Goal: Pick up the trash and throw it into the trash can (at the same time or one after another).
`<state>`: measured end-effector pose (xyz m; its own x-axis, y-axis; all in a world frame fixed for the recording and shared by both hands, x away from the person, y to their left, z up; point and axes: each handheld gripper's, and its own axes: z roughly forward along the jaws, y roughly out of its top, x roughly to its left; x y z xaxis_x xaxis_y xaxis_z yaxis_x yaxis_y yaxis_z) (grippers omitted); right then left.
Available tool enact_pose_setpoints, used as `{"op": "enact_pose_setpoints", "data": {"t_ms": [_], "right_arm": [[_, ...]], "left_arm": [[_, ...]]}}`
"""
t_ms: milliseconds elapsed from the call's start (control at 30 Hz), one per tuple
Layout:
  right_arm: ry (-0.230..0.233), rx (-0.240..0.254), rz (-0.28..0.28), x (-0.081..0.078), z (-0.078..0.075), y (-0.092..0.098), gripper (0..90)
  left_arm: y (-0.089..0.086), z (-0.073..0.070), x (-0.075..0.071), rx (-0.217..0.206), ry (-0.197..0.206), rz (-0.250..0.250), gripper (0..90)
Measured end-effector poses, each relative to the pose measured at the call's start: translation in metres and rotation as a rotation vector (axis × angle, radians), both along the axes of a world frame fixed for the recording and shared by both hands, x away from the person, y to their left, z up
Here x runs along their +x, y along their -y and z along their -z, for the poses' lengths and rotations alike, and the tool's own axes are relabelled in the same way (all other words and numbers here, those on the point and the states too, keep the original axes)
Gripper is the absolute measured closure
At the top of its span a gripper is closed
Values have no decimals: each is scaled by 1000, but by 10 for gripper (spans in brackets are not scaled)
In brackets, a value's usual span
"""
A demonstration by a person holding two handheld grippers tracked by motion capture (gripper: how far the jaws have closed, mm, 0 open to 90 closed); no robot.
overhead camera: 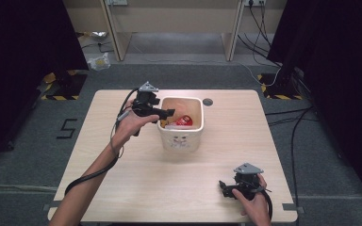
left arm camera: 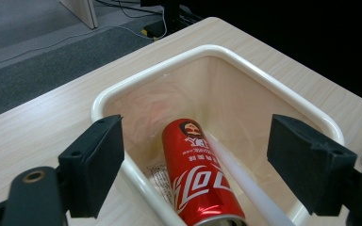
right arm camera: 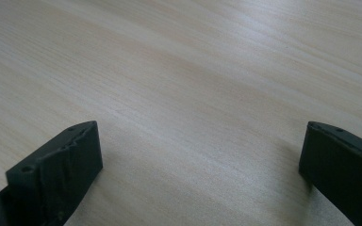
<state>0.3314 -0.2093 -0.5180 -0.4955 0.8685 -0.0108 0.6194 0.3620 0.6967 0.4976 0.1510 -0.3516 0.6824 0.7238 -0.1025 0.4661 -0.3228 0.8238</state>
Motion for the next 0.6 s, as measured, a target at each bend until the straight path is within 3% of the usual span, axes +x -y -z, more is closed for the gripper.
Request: {"op": "enact_pose_setpoints", "data": {"t_ms": [600], "right_arm": [[2, -2, -1, 0, 0, 0, 2]], "left_arm": [[-34, 8, -14, -31, 2, -33, 188]]}}
